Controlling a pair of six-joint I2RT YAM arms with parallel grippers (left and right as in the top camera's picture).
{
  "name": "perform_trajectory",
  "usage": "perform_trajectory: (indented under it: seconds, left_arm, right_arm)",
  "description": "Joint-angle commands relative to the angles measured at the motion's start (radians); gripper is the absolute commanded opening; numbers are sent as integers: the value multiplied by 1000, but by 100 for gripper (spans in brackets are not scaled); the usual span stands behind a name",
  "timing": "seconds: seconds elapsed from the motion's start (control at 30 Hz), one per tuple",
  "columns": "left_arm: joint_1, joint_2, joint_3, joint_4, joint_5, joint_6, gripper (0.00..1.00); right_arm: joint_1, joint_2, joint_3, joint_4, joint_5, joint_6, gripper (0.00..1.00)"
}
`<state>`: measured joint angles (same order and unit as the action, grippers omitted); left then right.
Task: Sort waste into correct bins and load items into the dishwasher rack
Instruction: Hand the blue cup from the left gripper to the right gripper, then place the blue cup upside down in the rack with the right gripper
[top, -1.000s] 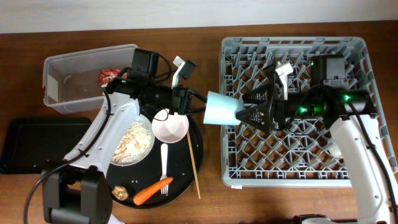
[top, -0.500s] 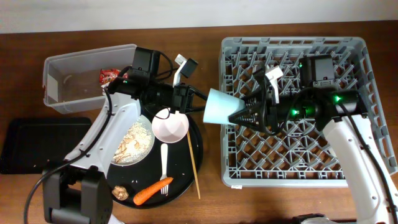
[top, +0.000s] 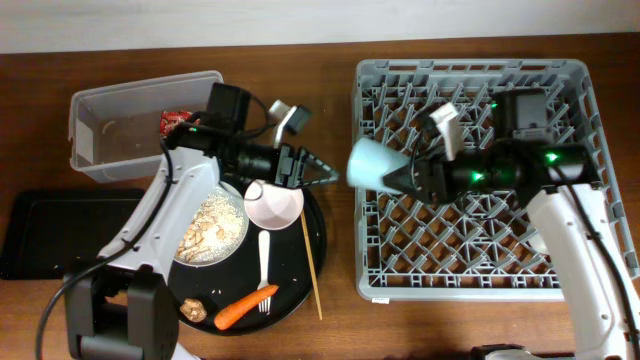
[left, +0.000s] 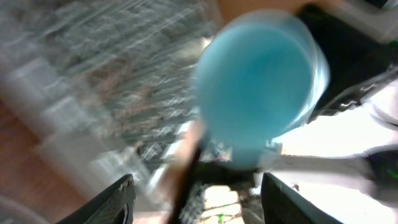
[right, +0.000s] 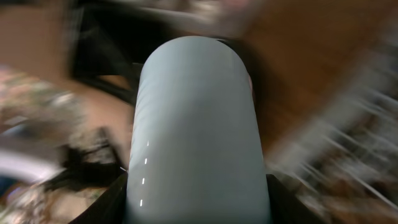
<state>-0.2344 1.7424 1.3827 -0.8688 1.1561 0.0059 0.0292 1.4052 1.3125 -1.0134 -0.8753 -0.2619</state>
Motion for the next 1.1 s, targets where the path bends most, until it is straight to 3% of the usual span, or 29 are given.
perform_trajectory:
  seconds: [0.0,0.1,0.3,0.5,0.9,0.97,1.07]
  left_arm:
    - [31,4,6,-109,-383,10,64]
    - [39,4,6,-193,-518,10,64]
    - [39,4,6,-199,-521,10,64]
    - [39,4,6,-199,-521,10,64]
    - [39,4,6,-199,-525,10,64]
    - [39,4,6,-199,-525,10,64]
    - [39,4,6,-199,-525,10,64]
  right_arm:
    - [-84,-11,87,-32,357,137,22]
    - [-193,-11,166,-42,665,296,22]
    - [-357,32,182,-50,874,377,22]
    - [-509,144,182,-69,889,430,21]
    - [-640,273,182,-70,903,459,21]
    - [-638,293,182,-53,880,458,50]
    - [-638,301,182,-17,821,458,79]
